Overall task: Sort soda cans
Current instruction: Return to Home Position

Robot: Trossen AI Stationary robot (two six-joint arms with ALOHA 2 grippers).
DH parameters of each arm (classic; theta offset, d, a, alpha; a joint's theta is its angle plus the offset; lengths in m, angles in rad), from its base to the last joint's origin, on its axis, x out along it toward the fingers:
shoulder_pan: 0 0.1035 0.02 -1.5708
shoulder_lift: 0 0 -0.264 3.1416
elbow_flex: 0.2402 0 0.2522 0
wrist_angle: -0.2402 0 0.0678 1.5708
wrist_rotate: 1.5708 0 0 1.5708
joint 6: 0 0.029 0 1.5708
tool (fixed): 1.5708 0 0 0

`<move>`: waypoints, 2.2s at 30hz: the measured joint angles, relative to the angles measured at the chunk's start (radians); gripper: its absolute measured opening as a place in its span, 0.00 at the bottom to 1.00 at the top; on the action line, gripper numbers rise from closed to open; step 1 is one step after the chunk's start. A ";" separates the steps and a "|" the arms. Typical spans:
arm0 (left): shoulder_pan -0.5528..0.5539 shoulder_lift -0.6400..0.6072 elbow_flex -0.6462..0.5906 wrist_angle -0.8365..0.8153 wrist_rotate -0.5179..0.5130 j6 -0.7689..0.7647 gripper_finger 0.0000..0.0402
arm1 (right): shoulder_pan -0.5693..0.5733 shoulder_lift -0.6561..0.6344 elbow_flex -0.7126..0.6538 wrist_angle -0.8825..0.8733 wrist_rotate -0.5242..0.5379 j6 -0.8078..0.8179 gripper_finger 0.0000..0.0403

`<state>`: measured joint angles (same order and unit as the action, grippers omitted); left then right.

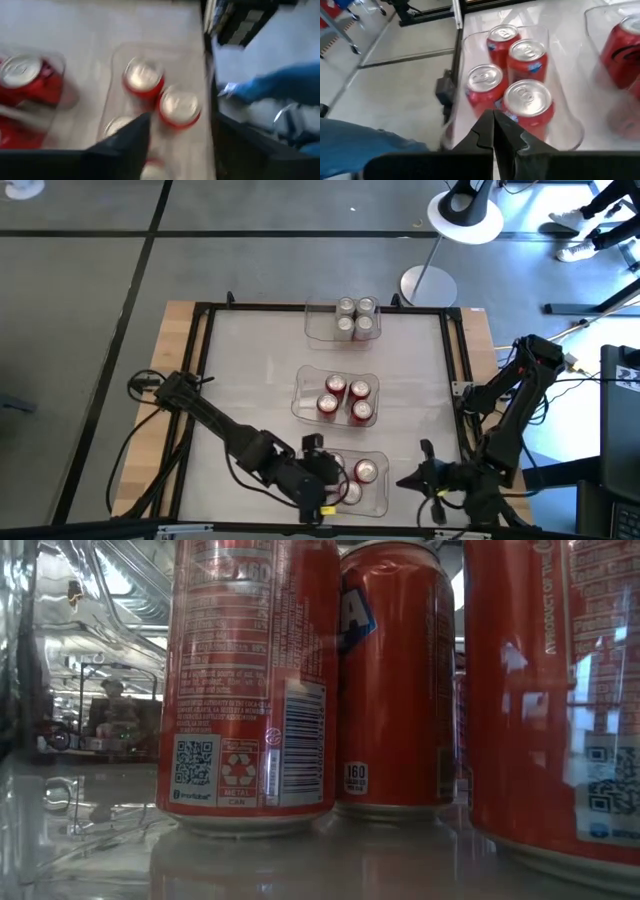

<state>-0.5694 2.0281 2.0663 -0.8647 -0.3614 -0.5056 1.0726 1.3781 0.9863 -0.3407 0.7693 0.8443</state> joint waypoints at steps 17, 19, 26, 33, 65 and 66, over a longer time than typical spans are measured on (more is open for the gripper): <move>0.158 -0.124 -0.094 -0.285 -0.043 0.234 0.02 | -0.480 -0.300 -0.083 0.001 -0.547 -0.555 0.00; 0.193 -0.186 -0.174 -0.245 -0.043 0.260 0.01 | -0.567 -0.366 -0.141 0.045 -0.674 -0.598 0.00; 0.327 -0.511 -0.597 0.115 0.092 0.335 0.00 | -0.871 -0.627 -0.387 0.188 -1.089 -0.669 0.00; 0.401 -0.835 -0.981 0.425 0.111 0.316 0.00 | -1.046 -0.907 -0.567 0.287 -1.076 -0.626 0.00; 0.509 -1.873 -1.892 0.895 0.251 0.436 0.01 | -1.067 -1.291 -0.681 0.170 -0.899 -0.684 0.00; 0.515 -1.907 -1.909 0.887 0.251 0.435 0.01 | -1.067 -1.307 -0.705 0.170 -0.882 -0.673 0.00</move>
<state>-0.0547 0.1206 0.1574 0.0226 -0.1108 -0.0702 0.0059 0.0706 0.2811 -0.1707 -0.1126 0.1711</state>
